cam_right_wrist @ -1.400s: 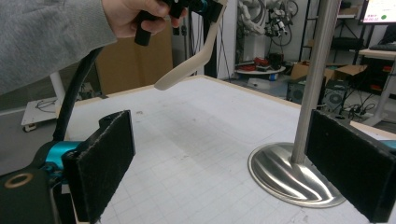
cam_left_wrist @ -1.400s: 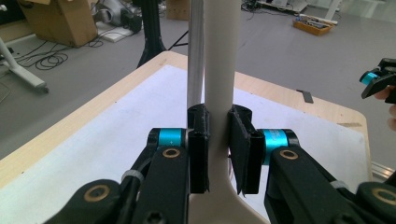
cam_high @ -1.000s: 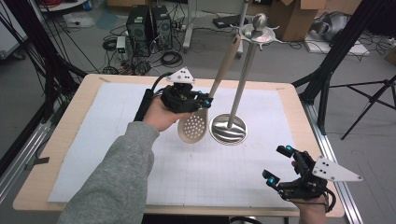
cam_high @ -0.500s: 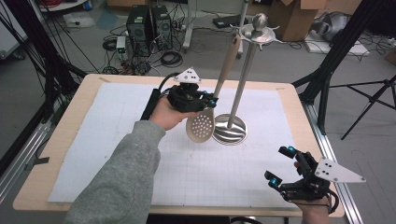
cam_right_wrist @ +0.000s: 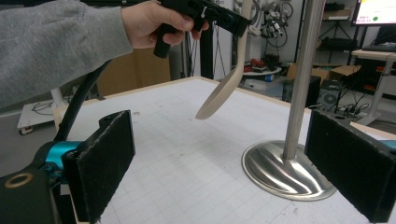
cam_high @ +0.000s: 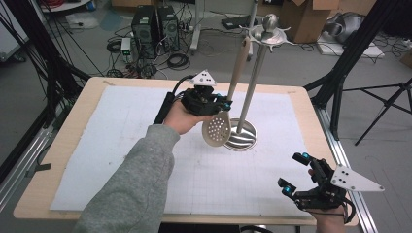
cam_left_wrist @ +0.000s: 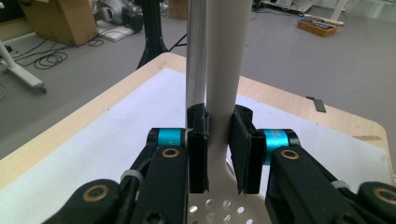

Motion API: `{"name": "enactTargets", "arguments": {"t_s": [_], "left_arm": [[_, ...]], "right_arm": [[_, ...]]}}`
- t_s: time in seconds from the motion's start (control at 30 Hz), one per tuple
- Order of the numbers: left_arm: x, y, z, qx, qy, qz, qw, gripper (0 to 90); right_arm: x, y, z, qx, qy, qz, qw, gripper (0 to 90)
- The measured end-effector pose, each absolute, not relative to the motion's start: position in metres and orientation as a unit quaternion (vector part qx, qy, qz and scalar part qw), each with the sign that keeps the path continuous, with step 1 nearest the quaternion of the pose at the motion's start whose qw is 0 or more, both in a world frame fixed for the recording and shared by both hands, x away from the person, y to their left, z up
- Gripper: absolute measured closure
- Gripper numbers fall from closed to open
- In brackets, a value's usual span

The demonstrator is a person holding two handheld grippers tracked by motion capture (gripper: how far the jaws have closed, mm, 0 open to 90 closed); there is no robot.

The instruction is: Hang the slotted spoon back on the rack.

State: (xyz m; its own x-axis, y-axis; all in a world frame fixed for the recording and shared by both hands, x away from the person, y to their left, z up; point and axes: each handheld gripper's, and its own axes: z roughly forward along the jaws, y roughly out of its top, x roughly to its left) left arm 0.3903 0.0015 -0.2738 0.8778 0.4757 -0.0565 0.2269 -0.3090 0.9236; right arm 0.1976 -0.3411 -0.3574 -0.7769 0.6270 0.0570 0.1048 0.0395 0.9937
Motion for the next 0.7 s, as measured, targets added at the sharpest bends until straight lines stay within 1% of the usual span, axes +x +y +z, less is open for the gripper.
{"name": "enactTargets", "arguments": {"t_s": [0.2,0.33,0.4,0.43,0.47,0.5,0.53,0.6,0.7], "left_arm": [[0.3925,-0.0011,-0.2749,0.797,0.228,0.112,0.547,76.6],[0.3931,-0.0034,-0.2757,0.796,0.23,0.109,0.55,76.2],[0.3929,-0.0042,-0.2755,0.797,0.232,0.118,0.546,75.3],[0.3927,-0.0048,-0.2759,0.796,0.232,0.12,0.546,71.0],[0.3931,-0.0049,-0.2764,0.796,0.233,0.119,0.547,64.4],[0.3926,-0.0046,-0.2764,0.796,0.234,0.117,0.546,60.7],[0.3921,-0.0035,-0.2764,0.796,0.23,0.122,0.547,60.1],[0.3915,-0.001,-0.2766,0.793,0.225,0.12,0.553,54.7],[0.3911,0.003,-0.2786,0.798,0.232,0.137,0.54,38.6]], "right_arm": [[0.1976,-0.3407,-0.3569,0.259,0.689,0.643,0.21,7.4],[0.1976,-0.3395,-0.3571,0.259,0.691,0.643,0.206,7.4],[0.1976,-0.3394,-0.357,0.259,0.69,0.644,0.205,7.4],[0.1974,-0.3395,-0.3567,0.258,0.691,0.643,0.205,7.4],[0.1973,-0.3395,-0.3565,0.257,0.691,0.643,0.205,7.4],[0.1969,-0.3392,-0.3562,0.258,0.691,0.644,0.204,7.4],[0.1969,-0.3391,-0.3562,0.258,0.69,0.645,0.204,7.4],[0.1973,-0.3388,-0.3563,0.256,0.691,0.644,0.205,7.4],[0.1968,-0.3382,-0.3566,0.258,0.692,0.643,0.203,7.4]]}}
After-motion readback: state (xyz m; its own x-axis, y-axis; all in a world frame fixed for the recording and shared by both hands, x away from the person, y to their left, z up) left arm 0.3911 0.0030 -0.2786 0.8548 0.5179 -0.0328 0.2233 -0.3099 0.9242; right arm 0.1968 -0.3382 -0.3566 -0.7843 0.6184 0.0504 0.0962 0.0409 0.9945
